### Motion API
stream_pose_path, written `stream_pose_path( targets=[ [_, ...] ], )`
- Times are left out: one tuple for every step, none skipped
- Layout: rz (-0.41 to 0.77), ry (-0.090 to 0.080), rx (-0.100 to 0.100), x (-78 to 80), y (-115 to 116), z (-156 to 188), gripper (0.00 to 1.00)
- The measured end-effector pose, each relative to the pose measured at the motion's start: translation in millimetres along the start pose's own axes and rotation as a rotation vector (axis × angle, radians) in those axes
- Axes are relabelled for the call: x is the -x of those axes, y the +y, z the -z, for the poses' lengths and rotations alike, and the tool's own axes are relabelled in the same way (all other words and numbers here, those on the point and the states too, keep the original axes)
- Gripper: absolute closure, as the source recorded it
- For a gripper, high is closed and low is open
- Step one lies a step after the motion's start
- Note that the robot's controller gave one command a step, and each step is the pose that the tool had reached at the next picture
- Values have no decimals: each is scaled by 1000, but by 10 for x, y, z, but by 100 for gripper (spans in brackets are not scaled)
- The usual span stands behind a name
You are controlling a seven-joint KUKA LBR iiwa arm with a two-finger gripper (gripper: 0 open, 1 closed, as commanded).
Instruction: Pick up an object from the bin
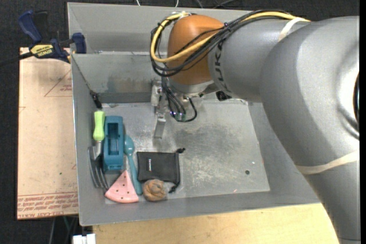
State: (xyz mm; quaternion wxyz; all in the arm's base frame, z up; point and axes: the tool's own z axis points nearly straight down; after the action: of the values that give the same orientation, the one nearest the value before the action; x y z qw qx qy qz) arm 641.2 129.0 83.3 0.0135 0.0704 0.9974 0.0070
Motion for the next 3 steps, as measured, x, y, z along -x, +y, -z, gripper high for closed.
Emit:
stream_pose_path(
  targets=[
    [174,-4,0,-23,-64,10,0],
    [195,-11,5,107,-840,-54,0],
    [254,-9,2,89,-1072,-35,0]
  ],
)
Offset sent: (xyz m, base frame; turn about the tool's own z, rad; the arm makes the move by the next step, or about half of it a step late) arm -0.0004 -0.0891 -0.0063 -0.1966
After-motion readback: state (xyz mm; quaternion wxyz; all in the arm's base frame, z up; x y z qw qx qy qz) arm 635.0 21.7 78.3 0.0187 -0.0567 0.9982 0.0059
